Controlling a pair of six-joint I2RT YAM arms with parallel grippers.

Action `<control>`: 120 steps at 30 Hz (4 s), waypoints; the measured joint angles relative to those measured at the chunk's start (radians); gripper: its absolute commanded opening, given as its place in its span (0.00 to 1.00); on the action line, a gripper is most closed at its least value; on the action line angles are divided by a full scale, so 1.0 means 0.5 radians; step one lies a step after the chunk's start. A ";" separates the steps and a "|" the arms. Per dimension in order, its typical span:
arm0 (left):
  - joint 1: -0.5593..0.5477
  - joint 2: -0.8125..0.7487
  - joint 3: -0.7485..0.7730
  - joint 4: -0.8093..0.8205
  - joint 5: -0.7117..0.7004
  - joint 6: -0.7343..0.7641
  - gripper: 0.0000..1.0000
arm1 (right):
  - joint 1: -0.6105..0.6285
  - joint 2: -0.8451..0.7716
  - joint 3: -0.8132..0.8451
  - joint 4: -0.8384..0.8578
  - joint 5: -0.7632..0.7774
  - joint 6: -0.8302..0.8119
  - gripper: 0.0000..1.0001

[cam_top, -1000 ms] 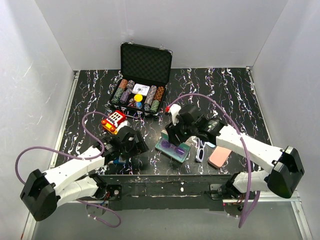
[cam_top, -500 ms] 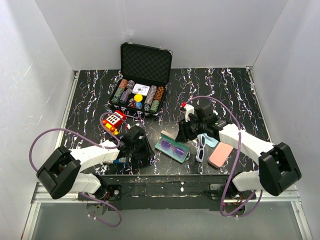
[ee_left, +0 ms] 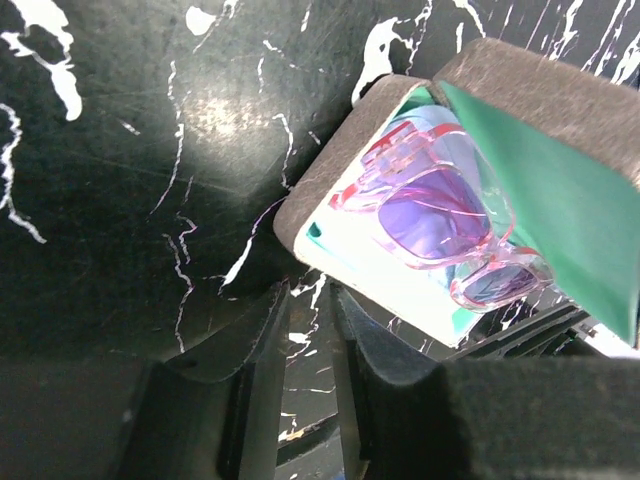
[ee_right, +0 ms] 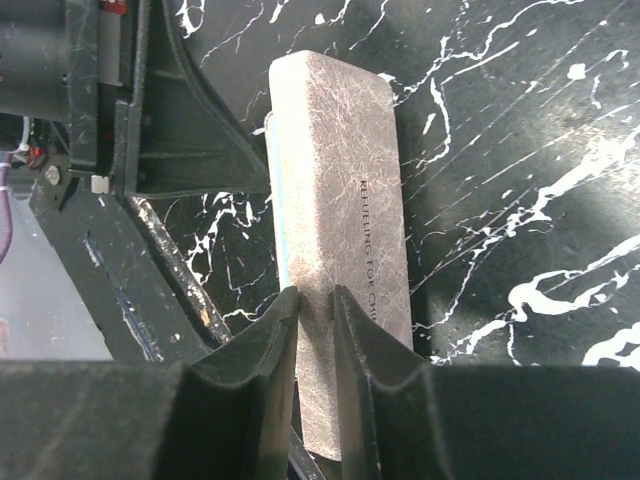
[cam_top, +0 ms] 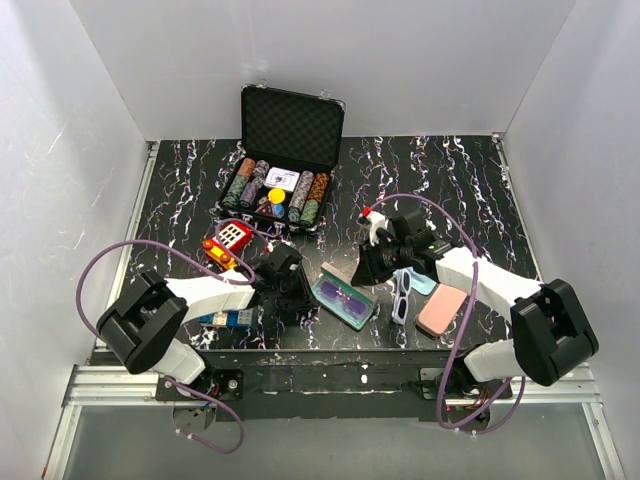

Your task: Organize the sunglasses

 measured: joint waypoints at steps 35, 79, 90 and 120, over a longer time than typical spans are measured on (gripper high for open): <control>-0.051 -0.687 0.117 -0.583 -0.390 0.037 0.98 | 0.459 -0.146 0.021 -0.030 0.493 -0.128 0.89; -0.051 -1.485 0.254 -1.745 -1.096 -0.196 0.98 | -0.562 1.176 1.502 -0.365 1.418 0.130 0.70; -0.051 -1.469 0.255 -1.740 -1.088 -0.195 0.98 | -0.818 1.546 1.844 -0.645 1.460 0.379 0.89; -0.051 -1.788 0.154 -1.633 -0.948 -0.126 0.98 | -0.812 -0.714 -0.362 -0.734 1.498 1.289 0.95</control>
